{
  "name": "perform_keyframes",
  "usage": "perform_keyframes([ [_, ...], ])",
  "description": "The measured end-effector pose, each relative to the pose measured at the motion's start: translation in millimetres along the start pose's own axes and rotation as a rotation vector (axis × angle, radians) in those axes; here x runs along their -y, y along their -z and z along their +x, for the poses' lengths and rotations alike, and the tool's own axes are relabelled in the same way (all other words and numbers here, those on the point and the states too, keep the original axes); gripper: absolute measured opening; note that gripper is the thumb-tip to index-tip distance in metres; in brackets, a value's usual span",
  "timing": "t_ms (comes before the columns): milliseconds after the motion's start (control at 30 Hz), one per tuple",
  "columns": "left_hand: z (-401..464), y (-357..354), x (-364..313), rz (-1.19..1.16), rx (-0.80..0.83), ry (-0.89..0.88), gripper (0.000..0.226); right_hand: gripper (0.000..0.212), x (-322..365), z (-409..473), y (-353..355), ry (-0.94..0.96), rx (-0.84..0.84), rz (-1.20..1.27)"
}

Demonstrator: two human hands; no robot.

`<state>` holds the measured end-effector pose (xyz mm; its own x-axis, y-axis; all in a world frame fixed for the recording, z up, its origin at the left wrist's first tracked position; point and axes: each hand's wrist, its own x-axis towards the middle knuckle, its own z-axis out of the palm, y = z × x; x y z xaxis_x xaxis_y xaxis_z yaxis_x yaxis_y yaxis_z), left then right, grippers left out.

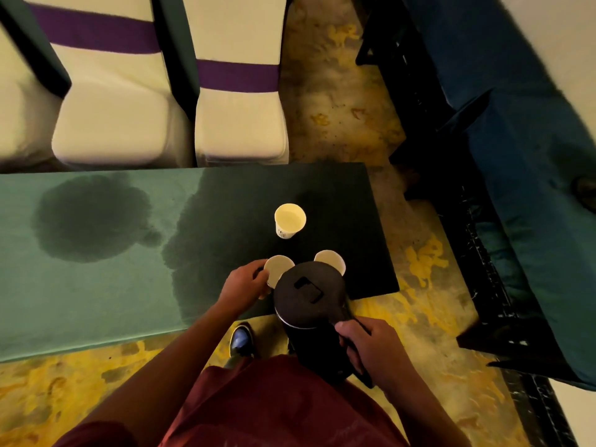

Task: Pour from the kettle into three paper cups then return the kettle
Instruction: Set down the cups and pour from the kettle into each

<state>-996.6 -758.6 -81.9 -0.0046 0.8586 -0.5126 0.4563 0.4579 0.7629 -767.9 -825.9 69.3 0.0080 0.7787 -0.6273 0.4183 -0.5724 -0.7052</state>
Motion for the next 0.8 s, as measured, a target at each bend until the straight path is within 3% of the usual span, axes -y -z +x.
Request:
perform_keyframes([
  [167,-3.2,-2.1,1.5,-0.023,0.003,-0.014,0.034,0.041,-1.3,-14.6,6.6,0.057,-0.086,0.107],
  [300,-3.4,-3.0,2.2,0.013,0.018,-0.002,0.037,0.059,-0.8,-23.9,12.8,0.092,-0.131,0.157],
  [600,-9.4,-1.8,14.2,0.016,0.027,-0.016,0.041,0.036,-7.1,-34.3,36.2,0.126,-0.222,0.307],
  [800,-16.4,-6.2,7.3,-0.015,-0.127,-0.035,0.036,0.043,-13.4,-33.2,73.3,0.191,-0.256,0.264],
])
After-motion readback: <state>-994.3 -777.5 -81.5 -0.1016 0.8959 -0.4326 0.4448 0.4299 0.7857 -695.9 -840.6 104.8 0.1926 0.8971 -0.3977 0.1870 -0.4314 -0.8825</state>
